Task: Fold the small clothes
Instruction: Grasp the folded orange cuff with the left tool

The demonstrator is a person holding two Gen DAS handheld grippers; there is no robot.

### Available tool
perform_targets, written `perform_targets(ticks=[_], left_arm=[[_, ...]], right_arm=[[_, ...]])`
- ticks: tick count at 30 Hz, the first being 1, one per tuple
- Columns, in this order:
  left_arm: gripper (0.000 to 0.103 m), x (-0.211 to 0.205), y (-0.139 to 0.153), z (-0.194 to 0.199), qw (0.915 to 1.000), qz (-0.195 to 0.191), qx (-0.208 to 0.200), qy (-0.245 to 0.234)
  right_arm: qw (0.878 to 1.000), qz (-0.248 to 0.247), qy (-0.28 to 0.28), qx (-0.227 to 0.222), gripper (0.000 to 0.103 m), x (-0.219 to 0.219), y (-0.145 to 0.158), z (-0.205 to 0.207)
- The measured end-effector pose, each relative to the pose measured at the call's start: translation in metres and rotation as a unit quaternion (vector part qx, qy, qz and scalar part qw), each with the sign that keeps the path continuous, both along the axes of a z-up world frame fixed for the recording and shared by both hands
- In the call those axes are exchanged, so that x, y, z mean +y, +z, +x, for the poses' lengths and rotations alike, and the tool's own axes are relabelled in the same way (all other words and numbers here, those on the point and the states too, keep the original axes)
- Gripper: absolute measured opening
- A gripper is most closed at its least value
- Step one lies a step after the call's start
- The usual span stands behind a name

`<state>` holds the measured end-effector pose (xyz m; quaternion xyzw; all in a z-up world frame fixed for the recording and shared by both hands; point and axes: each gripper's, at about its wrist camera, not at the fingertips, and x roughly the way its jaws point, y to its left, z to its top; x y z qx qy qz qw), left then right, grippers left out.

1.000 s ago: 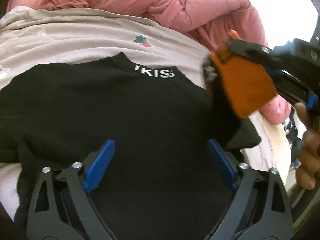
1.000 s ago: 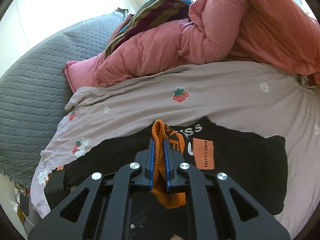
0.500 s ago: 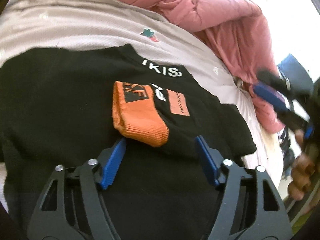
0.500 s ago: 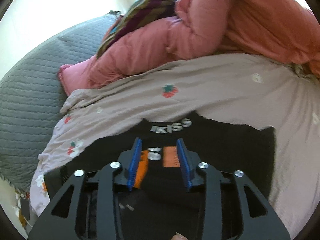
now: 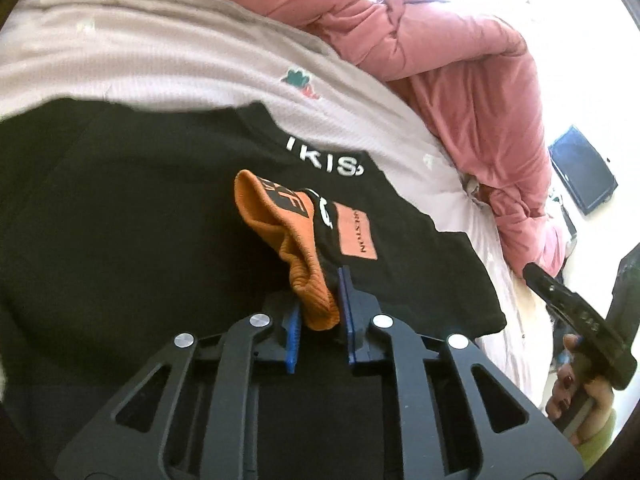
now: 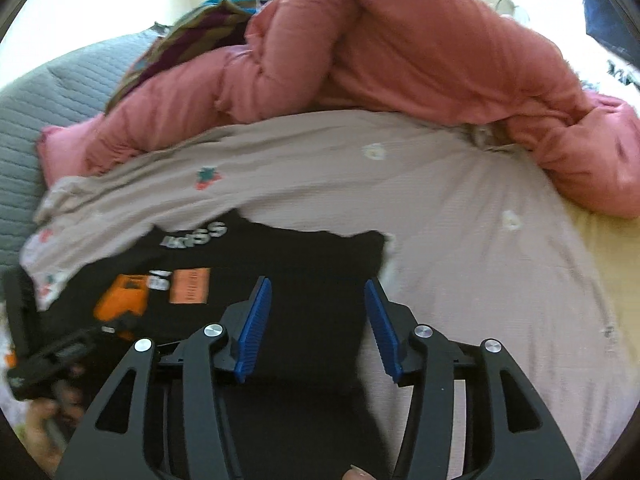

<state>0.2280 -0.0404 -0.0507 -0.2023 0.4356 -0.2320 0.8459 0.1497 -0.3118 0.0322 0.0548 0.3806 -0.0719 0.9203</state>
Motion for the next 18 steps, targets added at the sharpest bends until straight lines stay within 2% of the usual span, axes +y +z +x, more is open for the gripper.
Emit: perform_targets(ticks=[1,7,11,13,16,18], left_arm=[[0.004,0.001,0.004,-0.001,1.0,0.006,-0.007,0.002],[0.004,0.025,0.029,-0.005,0.998,0.034,-0.045,0.029],[0.004,0.046,0.041,-0.006,0.9963,0.043,-0.054,0.052],[0.004,0.055,0.043,-0.007,0.996,0.044,-0.053,0.056],[0.005,0.059,0.04,-0.006,0.9972,0.045,-0.037,0.047],[0.006,0.061,0.038,-0.006,0.9975,0.045,-0.029,0.046]], right_arm=[[1.0,-0.009,0.002,0.002,0.048,0.001,-0.002,-0.001],[1.0,-0.007,0.01,0.017,0.048,0.003,-0.013,-0.003],[0.999,-0.031,0.02,0.023,0.048,0.017,-0.016,-0.001],[0.998,-0.045,0.031,0.026,0.048,0.025,-0.018,-0.001],[0.998,-0.052,0.04,0.024,0.056,0.033,-0.019,-0.001],[0.997,-0.05,0.046,0.024,0.057,0.036,-0.019,0.0]])
